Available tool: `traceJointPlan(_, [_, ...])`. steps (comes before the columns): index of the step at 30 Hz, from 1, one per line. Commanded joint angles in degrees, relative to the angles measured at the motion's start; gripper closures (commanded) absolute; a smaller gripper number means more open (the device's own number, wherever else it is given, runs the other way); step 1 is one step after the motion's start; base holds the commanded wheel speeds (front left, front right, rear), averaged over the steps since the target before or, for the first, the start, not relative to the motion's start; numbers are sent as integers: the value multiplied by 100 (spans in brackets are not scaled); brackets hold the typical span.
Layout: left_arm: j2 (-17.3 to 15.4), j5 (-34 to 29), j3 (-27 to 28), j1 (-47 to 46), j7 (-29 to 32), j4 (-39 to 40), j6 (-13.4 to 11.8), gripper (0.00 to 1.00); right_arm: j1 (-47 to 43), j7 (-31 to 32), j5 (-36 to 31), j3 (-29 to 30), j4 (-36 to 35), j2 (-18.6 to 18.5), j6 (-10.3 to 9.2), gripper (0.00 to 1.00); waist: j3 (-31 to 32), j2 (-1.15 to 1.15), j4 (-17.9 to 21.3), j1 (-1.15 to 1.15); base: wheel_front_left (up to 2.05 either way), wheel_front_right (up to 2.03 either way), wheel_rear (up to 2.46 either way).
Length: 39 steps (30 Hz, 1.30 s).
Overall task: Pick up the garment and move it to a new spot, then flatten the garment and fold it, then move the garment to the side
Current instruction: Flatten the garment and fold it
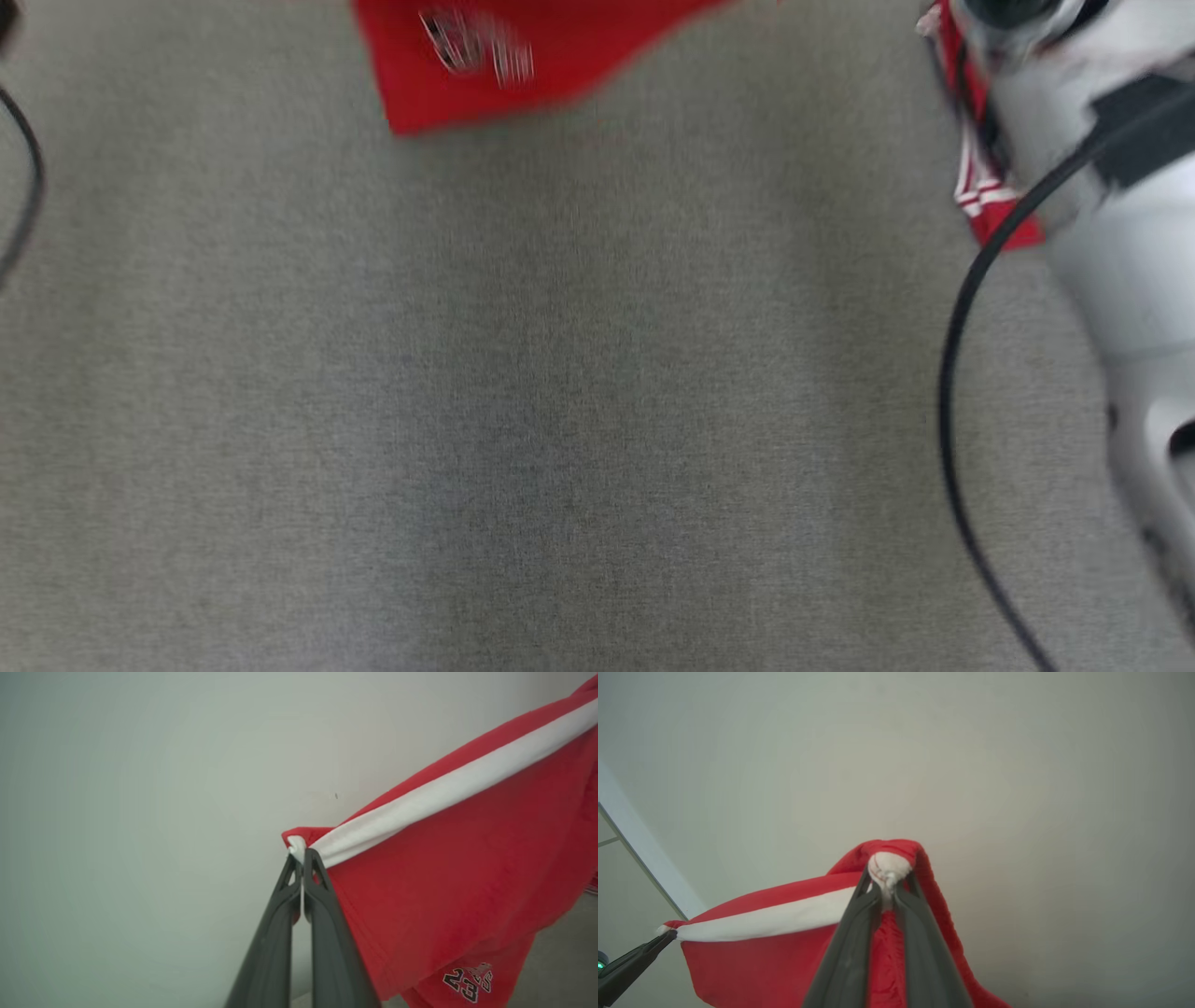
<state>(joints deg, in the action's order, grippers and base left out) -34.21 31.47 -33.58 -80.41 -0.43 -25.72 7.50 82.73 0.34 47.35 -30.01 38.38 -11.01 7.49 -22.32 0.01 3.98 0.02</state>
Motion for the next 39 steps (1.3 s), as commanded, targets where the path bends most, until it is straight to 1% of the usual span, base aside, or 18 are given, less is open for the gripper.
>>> traceJointPlan(1, [-31,49,-56,-289,-23,-111,-10,100,240,-51,38,30,141,-44,1,100,-766,-1,-95,-2,0,0,0])
traceJointPlan(3, [67,173,-124,-872,-118,-324,-9,100,765,-209,66,123,432,1,0,100,-920,-1,-138,-2,0,0,0])
traceJointPlan(5, [127,155,-258,-1396,-213,-527,-9,100,1236,-375,17,157,698,43,0,100,-1053,-1,-202,-2,0,0,0])
traceJointPlan(7, [307,257,-313,-1818,-381,-760,-9,100,1556,-583,-77,137,943,34,0,100,-1157,-1,-293,-2,0,0,0])
traceJointPlan(10, [492,251,-379,-2276,-769,-1128,-8,100,1923,-988,-222,48,1189,13,0,100,-1233,-1,-423,-2,0,0,0])
traceJointPlan(12, [576,224,-366,-2425,-1054,-1380,-9,100,2049,-1237,-313,-33,1290,10,0,100,-1286,-1,-519,-2,0,0,0])
traceJointPlan(14, [621,46,-497,-2410,-1245,-1556,-8,100,2036,-1372,-461,-263,1333,3,0,100,-1323,-1,-595,-2,0,0,0])
traceJointPlan(17, [688,81,-428,-2128,-1413,-1639,-15,100,1734,-1467,-494,-672,1267,21,0,100,-1302,-1,-631,-2,0,0,0])
traceJointPlan(18, [676,153,-352,-1833,-1456,-1578,-13,100,1529,-1509,-395,-855,1122,-38,0,100,-1249,-1,-667,-2,0,0,0])
traceJointPlan(21, [585,237,-186,-1338,-1486,-1281,-23,100,1091,-1534,-228,-1214,838,-181,0,100,-1146,-1,-648,-2,0,0,0])
traceJointPlan(22, [603,252,-82,-1090,-1484,-1088,-57,100,889,-1542,-153,-1310,732,-277,0,100,-1090,-1,-660,-2,0,0,0])
traceJointPlan(23, [603,252,-82,-1090,-1484,-1088,-57,100,889,-1542,-153,-1310,732,-277,0,100,-1090,-1,-660,-2,0,0,0])
traceJointPlan(24, [575,271,-9,-789,-1475,-931,-80,100,708,-1547,-67,-1404,604,-320,0,100,-1047,-1,-630,-2,0,0,0])
traceJointPlan(26, [549,311,185,-133,-1476,-498,-207,100,275,-1550,102,-1554,330,-471,0,100,-913,-1,-592,-2,0,0,0])
traceJointPlan(29, [459,415,513,872,-1478,266,-482,100,-378,-1554,318,-1711,-162,-704,0,100,-703,-1,-515,-2,0,0,0])
traceJointPlan(33, [453,560,845,2317,-1479,1297,-864,100,-1336,-1557,601,-2022,-822,-1057,0,100,-435,-1,-435,-2,0,0,0])
traceJointPlan(36, [461,617,949,3303,-1477,1941,-1134,100,-1960,-1558,777,-2252,-1288,-1343,1,100,-256,-1,-389,-2,0,0,0])
traceJointPlan(39, [555,673,1022,4138,-1476,2413,-1366,100,-2579,-1558,872,-2333,-1621,-1605,1,100,-61,-1,-386,-2,0,0,0])
